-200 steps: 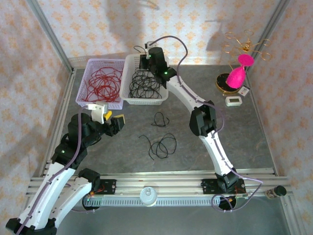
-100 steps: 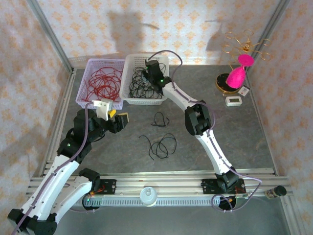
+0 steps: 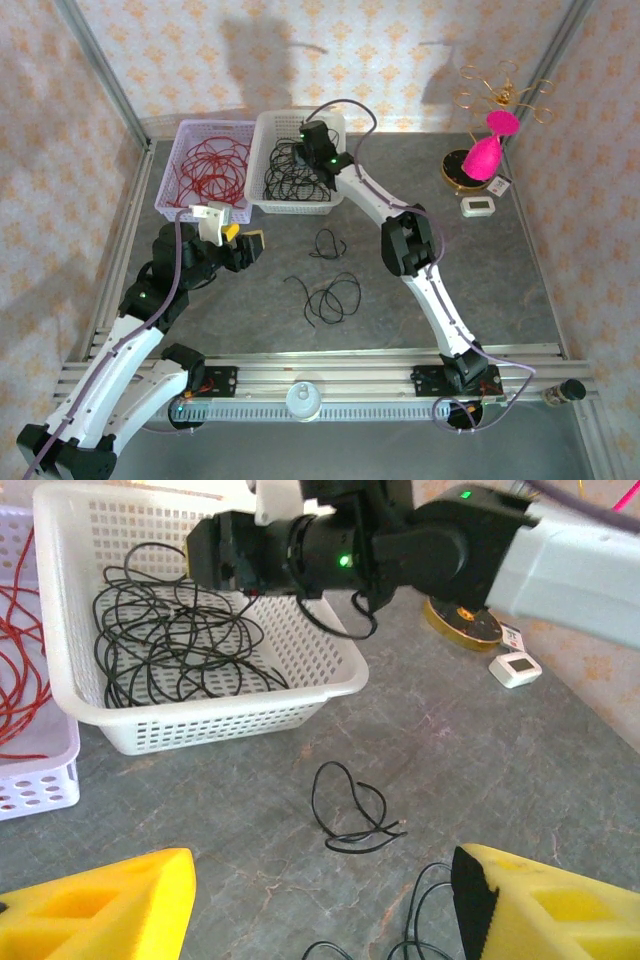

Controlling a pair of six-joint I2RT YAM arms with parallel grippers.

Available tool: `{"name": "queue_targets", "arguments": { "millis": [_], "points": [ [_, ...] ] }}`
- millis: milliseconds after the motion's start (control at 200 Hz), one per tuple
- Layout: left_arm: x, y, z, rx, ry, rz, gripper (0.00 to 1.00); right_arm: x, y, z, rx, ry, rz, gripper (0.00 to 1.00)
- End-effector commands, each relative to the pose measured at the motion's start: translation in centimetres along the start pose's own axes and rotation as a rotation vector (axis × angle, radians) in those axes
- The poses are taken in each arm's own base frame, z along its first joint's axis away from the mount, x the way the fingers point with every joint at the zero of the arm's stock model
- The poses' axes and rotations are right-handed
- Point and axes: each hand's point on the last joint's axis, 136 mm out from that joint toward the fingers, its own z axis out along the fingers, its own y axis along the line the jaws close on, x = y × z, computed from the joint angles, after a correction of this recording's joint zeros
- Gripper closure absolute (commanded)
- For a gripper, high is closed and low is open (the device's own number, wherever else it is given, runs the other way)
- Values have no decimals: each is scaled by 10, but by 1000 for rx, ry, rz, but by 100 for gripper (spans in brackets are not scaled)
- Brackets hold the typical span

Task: Untangle the cables

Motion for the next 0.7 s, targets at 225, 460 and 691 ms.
{"name": "queue_targets", "arguments": {
  "millis": [225,460,691],
  "points": [
    [-6,-8,-1,44,-30,-27,32,-33,-37,-62,176,10,-31,48],
    [15,-1,10,39,10,-62,35,-9,-22,-150,105,-46,-35,52],
    [37,11,21,1,61,-136,38,93,-44,-217,59,123,35,53]
  ]
}}
